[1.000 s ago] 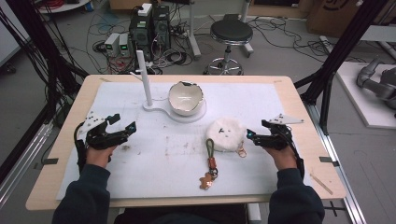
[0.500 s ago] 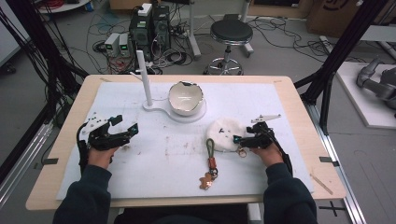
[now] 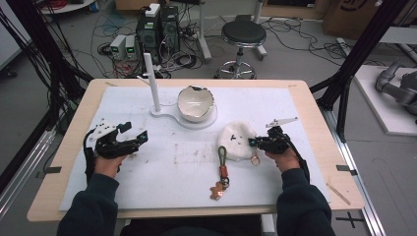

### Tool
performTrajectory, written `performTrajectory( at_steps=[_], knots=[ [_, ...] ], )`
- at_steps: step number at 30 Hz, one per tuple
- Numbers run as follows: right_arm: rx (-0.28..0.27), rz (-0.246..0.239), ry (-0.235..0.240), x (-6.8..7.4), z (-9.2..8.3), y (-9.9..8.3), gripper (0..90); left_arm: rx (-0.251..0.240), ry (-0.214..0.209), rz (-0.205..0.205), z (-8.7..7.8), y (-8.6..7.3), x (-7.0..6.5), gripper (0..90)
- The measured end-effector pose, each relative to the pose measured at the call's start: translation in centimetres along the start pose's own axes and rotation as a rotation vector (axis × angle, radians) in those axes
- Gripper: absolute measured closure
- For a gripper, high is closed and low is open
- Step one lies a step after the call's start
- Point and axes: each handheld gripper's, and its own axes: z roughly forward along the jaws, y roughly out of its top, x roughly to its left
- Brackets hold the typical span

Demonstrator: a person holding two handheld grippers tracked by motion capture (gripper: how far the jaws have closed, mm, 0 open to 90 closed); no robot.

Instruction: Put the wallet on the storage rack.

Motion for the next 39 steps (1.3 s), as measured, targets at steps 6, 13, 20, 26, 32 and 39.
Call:
performTrajectory(
  at_steps=[6, 13, 20, 26, 32, 39],
  knots=[
    [-0.185, -0.065, -0.039, 1.5, -2.1, 0.8, 83.2, 0.005, -0.014, -0.004, 0.2, 0.0, -0.2, 21.9],
    [-0.338, -0.04, -0.002, 1.9, -3.7, 1.3, 83.4, 0.002, -0.076, -0.025, 0.8, 0.3, -1.2, 21.9],
    [-0.378, -0.119, 0.086, 4.7, -3.0, 2.2, 83.3, 0.015, -0.245, -0.023, 2.5, 0.5, -4.1, 21.9],
    [-0.407, -0.157, 0.163, 6.6, -2.4, 2.9, 83.3, 0.057, -0.341, -0.013, 4.2, 0.0, -6.7, 21.9],
    [-0.416, -0.205, 0.235, 8.7, -1.5, 3.4, 83.2, 0.09, -0.444, -0.02, 5.7, -0.4, -9.0, 21.9],
    [-0.384, -0.233, 0.277, 9.8, -0.6, 3.6, 82.9, 0.105, -0.479, -0.016, 6.1, -0.6, -9.7, 41.9]
  ],
)
